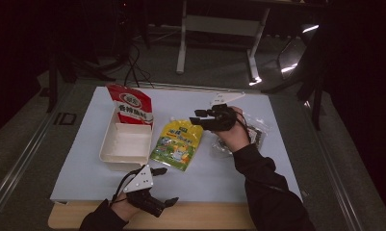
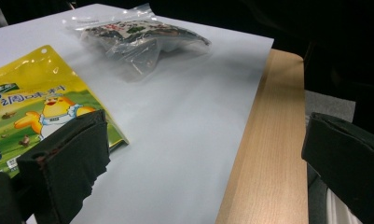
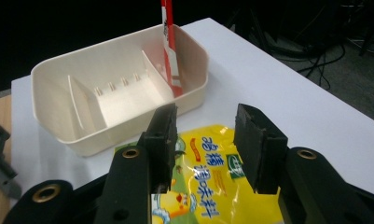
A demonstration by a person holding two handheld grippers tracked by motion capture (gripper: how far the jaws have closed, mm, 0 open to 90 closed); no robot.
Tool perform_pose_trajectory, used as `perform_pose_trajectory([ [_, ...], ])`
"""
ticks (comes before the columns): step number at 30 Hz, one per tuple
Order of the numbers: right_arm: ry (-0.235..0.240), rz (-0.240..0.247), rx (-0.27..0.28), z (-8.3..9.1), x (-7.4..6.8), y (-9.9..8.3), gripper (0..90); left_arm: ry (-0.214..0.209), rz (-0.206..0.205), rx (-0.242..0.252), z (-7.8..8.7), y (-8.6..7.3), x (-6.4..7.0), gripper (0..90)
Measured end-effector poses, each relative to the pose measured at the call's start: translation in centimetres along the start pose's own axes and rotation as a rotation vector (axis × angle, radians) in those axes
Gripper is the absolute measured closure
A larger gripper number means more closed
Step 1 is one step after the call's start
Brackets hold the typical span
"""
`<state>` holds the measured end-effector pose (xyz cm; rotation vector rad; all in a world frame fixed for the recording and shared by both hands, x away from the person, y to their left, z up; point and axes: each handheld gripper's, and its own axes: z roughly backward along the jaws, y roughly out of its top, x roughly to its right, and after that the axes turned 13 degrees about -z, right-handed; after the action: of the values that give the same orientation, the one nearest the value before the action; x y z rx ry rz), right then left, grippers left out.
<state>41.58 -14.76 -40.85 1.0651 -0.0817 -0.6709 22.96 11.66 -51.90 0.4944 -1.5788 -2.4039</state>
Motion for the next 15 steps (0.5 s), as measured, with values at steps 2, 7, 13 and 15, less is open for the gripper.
perform_pose_trajectory([
  [2,-0.003,0.000,0.003,0.4,0.1,-0.1,58.4,-0.001,-0.001,0.000,0.0,0.0,0.0,1.5],
  [7,-0.027,0.012,0.006,2.7,0.8,-0.9,58.1,0.001,0.001,0.000,0.0,0.0,-0.1,1.5],
  [13,-0.058,0.014,0.005,5.4,2.2,-2.0,58.0,-0.001,0.003,-0.003,-0.2,-0.1,-0.1,1.5],
  [15,-0.069,0.014,0.005,6.4,2.7,-2.4,58.0,-0.001,0.004,-0.001,-0.2,-0.1,-0.1,1.5],
])
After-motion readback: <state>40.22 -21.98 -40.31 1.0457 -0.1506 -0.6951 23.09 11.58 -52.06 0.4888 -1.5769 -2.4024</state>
